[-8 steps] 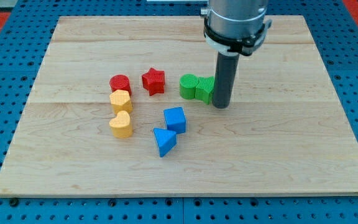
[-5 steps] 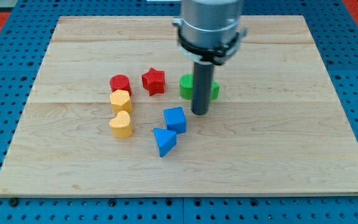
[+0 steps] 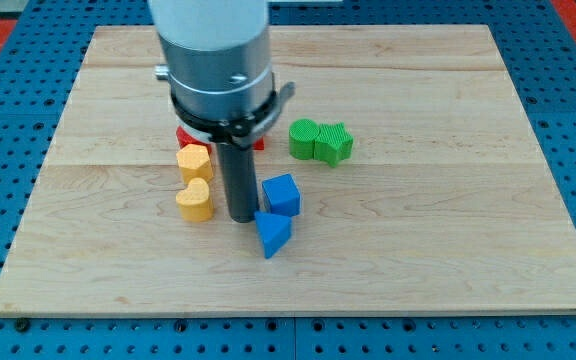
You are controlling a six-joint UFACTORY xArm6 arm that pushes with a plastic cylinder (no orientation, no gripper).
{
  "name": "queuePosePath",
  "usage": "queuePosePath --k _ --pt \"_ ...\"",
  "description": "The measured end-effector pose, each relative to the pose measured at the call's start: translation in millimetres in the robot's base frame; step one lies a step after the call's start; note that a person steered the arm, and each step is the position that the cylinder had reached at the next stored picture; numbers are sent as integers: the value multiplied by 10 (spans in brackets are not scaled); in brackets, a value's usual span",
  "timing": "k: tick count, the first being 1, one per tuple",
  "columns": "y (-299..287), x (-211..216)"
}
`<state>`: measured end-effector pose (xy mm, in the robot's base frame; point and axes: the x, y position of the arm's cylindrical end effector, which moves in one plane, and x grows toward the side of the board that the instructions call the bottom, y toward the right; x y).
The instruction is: Arrange the blue blocks horizontally
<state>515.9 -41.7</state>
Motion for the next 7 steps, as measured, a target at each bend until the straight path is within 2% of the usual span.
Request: queuePosePath --k 4,5,6,7 --pt "318 -433" --pt "664 -433" --pt "569 -352" --pt "775 -24"
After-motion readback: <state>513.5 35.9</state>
